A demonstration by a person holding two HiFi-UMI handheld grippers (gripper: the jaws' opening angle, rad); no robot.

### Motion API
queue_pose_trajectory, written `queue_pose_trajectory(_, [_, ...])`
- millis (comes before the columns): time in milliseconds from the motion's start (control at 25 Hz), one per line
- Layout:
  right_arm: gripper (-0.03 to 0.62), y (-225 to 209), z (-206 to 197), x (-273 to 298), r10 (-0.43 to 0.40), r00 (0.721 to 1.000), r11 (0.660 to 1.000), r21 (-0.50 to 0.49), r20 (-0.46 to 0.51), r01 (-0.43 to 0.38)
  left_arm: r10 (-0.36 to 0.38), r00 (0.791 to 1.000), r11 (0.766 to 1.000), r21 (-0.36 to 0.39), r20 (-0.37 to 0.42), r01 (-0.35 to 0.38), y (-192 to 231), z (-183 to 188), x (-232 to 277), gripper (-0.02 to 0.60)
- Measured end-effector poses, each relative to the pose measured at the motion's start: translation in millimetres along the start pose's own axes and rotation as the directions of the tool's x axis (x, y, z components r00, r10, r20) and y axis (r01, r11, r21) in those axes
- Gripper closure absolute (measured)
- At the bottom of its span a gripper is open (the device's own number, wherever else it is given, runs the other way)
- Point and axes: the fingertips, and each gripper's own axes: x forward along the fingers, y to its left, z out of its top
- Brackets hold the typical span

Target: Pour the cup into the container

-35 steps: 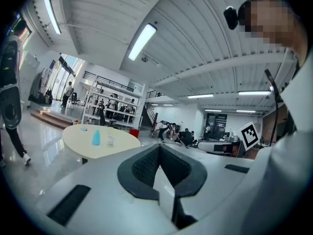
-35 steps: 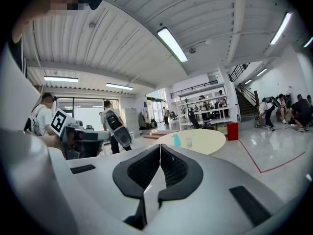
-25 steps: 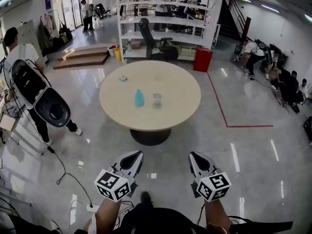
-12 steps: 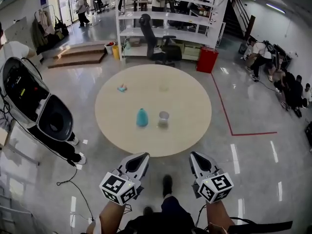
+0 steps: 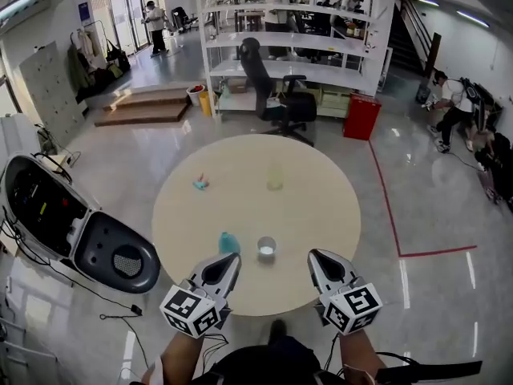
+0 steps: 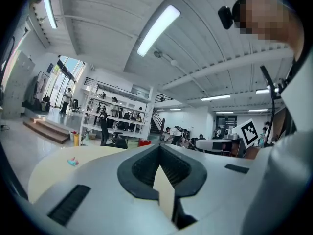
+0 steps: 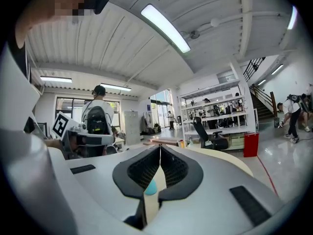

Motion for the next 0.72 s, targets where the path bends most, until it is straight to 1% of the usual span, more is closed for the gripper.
queue_pose_trajectory(80, [0.588,-20.0,10.1,13.7,0.020,1.000,1.000,0.003,0.001,-0.020,0.005,1.000,1.000,0.013,-0.001,-0.005,0.2,10.7,24.9,0.581])
queue_pose_trajectory(200, [0.588,-43.7,14.2,28.7,0.035,0.999,0.999,0.024,-0.009,-0.035,0.007,1.000,0.998,0.064,-0.017,-0.006,-1.4,15.4,51.8,0.581])
queue_pose_trajectory(280, [0.588,-54.3,11.5,39.8,0.043,0.999,0.999,0.032,-0.006,-0.043,0.006,1.000,0.998,0.062,-0.025,-0.004,4.1,12.8,64.8,0.581])
queue_pose_trajectory(360, [0.588,-63.8,11.4,51.9,0.047,0.999,0.998,0.040,0.004,-0.047,0.021,1.000,0.998,0.057,-0.022,-0.020,16.5,14.8,75.2,0.581])
queue_pose_trajectory(480, [0.588,-72.6,17.8,72.7,0.040,0.999,0.998,0.056,0.013,-0.041,0.043,0.999,0.998,0.053,-0.004,-0.042,40.1,30.8,82.1,0.581])
queue_pose_trajectory(600, [0.588,-74.4,20.4,81.2,0.018,1.000,0.999,0.047,0.007,-0.018,0.036,0.999,0.998,0.046,0.006,-0.036,54.8,37.1,82.7,0.581])
queue_pose_trajectory(720, [0.588,-69.5,20.1,98.2,0.014,1.000,0.999,0.034,0.021,-0.015,0.048,0.999,0.998,0.042,0.017,-0.049,78.2,36.3,79.7,0.581])
